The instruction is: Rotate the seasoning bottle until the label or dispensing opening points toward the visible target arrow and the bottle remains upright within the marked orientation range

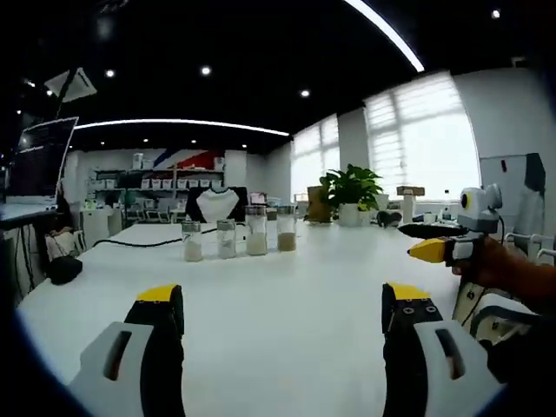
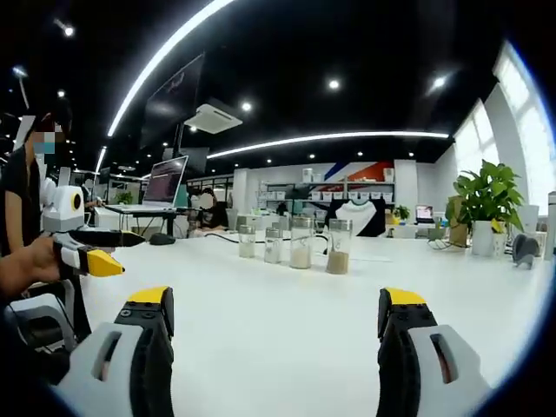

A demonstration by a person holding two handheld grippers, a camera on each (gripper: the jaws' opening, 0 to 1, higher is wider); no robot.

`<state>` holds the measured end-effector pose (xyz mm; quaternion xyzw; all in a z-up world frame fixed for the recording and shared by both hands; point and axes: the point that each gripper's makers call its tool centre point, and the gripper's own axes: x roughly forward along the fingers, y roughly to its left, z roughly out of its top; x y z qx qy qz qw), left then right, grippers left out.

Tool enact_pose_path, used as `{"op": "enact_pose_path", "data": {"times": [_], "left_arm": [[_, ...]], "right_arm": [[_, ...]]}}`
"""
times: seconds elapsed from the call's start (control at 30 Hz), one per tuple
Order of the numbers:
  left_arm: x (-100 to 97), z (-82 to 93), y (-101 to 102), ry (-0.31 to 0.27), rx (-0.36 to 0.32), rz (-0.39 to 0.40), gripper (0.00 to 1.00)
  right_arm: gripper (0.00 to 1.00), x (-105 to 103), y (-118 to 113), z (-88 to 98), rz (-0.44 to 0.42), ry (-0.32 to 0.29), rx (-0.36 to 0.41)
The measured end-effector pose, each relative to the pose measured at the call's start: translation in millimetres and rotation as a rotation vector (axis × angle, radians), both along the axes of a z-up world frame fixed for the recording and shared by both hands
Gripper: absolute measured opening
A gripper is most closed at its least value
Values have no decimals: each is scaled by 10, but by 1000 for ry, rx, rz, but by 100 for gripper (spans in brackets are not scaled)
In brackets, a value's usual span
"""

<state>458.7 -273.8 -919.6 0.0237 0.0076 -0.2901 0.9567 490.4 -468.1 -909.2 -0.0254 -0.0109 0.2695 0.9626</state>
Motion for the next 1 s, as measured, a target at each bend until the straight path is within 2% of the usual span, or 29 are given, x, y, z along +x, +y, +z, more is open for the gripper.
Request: {"op": "enact_pose_path", "data": {"times": [0.23,0.3,0.33,0.37,0.77,1.0], "left_arm": [[-12,-38,-49,6,22,-23,100],[-18,-2,-36,-14,26,-17,100],[-9,73,-1,-60,25,3,100],[-14,101,9,-77,22,5,100],[5,64,135,-43,-6,13,100],[7,87,153,-53,3,20,100]], "right_arm": [[100,4,-4,-49,-2,17,-8],[100,1,-4,-60,-3,18,-9],[100,-7,-9,-69,-5,18,-12],[99,-11,-13,-76,-7,19,-13],[97,31,-81,-93,-28,12,-11],[97,11,-181,-142,-48,35,-4]]}}
